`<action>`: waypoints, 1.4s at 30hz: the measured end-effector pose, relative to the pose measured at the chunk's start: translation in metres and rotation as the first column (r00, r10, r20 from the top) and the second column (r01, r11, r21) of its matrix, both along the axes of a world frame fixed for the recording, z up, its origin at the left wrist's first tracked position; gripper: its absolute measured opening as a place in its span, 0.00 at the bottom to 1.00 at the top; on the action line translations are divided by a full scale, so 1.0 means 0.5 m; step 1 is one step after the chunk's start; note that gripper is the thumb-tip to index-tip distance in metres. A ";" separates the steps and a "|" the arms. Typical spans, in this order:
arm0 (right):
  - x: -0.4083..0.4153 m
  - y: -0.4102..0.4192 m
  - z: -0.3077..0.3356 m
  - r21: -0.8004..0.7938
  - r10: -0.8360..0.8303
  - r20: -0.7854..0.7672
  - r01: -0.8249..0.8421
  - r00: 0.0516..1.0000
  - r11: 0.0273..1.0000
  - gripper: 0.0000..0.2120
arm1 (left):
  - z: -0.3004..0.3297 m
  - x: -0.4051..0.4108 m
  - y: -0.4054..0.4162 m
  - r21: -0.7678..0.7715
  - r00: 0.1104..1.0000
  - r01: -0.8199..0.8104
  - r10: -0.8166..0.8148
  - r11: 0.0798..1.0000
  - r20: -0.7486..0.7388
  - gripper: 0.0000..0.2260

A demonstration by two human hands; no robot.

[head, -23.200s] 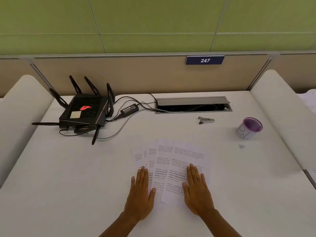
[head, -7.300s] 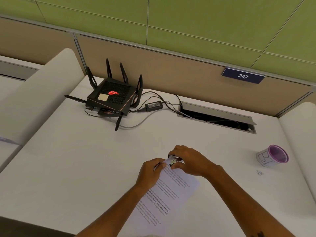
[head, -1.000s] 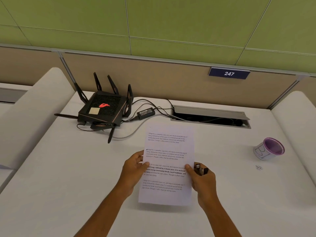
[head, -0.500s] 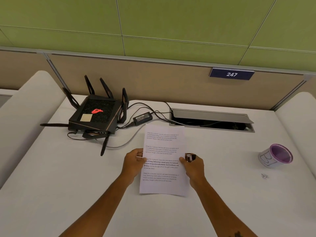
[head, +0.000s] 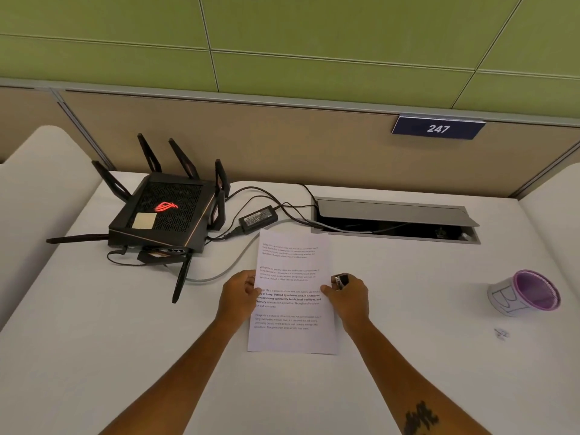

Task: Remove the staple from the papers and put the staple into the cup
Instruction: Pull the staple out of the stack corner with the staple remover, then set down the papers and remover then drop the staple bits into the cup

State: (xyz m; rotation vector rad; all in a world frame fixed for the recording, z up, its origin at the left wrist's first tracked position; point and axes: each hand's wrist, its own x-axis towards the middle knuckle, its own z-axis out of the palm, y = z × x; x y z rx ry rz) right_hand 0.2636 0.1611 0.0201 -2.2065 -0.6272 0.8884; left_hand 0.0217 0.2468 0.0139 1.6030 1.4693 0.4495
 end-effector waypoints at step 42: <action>0.444 -0.036 0.034 -0.198 0.454 0.453 -0.410 0.767 0.890 0.16 | -0.077 0.051 -0.180 0.317 0.953 0.167 -0.070 0.934 -0.294 0.33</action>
